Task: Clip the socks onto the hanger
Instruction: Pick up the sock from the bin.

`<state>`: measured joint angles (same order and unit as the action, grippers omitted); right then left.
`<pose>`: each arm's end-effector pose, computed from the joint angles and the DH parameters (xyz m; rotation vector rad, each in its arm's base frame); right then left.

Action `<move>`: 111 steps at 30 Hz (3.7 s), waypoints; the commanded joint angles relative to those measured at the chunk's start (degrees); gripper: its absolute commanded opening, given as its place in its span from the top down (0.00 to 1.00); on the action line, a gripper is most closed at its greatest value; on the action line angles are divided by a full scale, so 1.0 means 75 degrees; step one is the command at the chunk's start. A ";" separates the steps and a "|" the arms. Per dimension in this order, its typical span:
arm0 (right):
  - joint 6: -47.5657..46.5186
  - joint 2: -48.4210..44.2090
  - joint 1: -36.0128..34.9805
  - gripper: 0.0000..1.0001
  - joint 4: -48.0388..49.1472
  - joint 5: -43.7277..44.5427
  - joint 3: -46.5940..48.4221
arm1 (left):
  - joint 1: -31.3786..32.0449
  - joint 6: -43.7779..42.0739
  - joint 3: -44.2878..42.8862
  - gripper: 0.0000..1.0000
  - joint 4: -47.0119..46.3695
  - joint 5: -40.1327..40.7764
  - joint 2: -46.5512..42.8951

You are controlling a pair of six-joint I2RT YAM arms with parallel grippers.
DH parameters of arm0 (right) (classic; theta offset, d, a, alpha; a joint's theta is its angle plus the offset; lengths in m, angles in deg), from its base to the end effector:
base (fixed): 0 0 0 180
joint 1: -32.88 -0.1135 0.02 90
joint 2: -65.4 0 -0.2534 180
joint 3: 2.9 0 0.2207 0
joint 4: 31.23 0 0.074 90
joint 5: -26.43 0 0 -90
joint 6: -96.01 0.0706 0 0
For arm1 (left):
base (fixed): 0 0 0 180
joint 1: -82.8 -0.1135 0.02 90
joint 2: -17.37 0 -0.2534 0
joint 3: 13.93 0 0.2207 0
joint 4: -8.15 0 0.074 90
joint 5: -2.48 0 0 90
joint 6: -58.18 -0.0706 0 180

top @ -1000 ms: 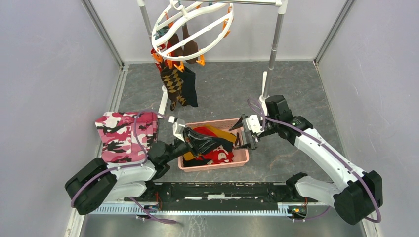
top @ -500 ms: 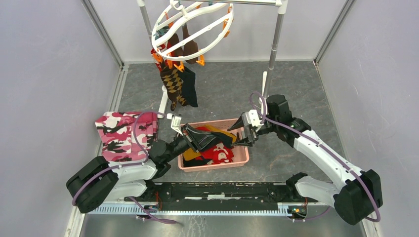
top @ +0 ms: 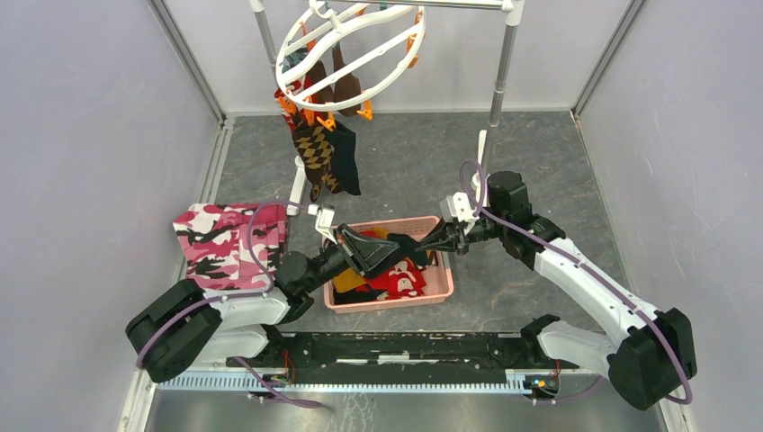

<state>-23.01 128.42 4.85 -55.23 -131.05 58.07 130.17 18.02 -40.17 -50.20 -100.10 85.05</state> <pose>0.1603 0.1592 0.2871 -1.4756 1.1881 1.1584 0.1417 -0.1766 0.2434 0.1836 1.4489 -1.5674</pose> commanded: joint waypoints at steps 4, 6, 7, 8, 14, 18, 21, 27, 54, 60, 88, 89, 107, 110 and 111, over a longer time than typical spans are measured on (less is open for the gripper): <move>-0.0355 -0.0383 0.0351 1.00 -0.0531 -0.0149 0.0501 | -0.0087 -0.2452 -0.0113 0.59 0.2032 -0.0027 -0.1491; -0.0333 -0.0507 0.0520 1.00 -0.0562 -0.0090 0.0535 | -0.0094 -0.3410 -0.0476 0.38 0.4177 0.0393 -0.2483; -0.0298 -0.0536 0.0583 1.00 -0.0584 -0.0005 0.0574 | -0.0094 -0.3750 -0.0704 0.29 0.4950 0.0645 -0.3149; -0.0291 -0.0543 0.0625 1.00 -0.0640 0.0090 0.0633 | -0.0100 -0.3980 -0.0783 0.20 0.5549 0.0854 -0.3598; 0.0030 -0.0517 0.0887 1.00 -0.0636 0.0772 0.0772 | -0.0137 -0.4278 -0.1788 0.00 0.7206 0.1857 -0.5041; 0.0248 -0.0495 0.0995 1.00 -0.0480 0.0890 0.0728 | -0.0238 -0.4049 -0.3398 0.01 0.8431 0.2027 -0.4068; 0.0414 -0.0493 0.1032 1.00 -0.0286 0.0900 0.0616 | -0.0297 -0.3968 -0.4285 0.06 0.8667 0.1983 -0.3247; 0.0396 -0.0462 0.1042 1.00 -0.0254 0.0530 0.0561 | -0.0352 -0.4568 -0.5011 0.15 0.8938 0.1790 -0.2452; -0.3436 0.1434 -0.0125 1.00 -0.4189 -0.0390 0.3203 | -0.0352 -0.4601 0.0120 0.40 0.0657 -0.1304 -0.2161; -0.3466 0.1631 -0.0170 1.00 -0.4182 -0.0387 0.3251 | -0.0358 -0.4525 0.0021 0.43 -0.0096 -0.1050 -0.1614; -0.3373 0.1480 -0.0219 0.98 -0.4202 -0.0657 0.3362 | -0.0413 -0.4528 -0.0114 0.42 -0.0471 -0.0714 -0.0621; -0.3363 0.1476 -0.0223 0.98 -0.4208 -0.0664 0.3368 | -0.0411 -0.4481 -0.0142 0.42 -0.0510 -0.0746 -0.0578; -0.3397 0.1367 -0.0214 0.98 -0.4175 -0.0693 0.3256 | -0.1032 -0.3229 -0.0371 0.27 -0.0974 -0.2537 -0.0281; -0.3397 0.1399 -0.0223 0.98 -0.4188 -0.0717 0.3235 | -0.1035 -0.2763 -0.0431 0.27 -0.1663 -0.2853 0.0104; -0.3397 0.1395 -0.0223 0.98 -0.4171 -0.0717 0.3241 | -0.1030 -0.2670 -0.0465 0.27 -0.1717 -0.2869 0.0210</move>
<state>-48.25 138.98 3.36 -86.97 -134.33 81.15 122.52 -8.90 -41.21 -54.31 -115.93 83.79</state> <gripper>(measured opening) 0.016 0.732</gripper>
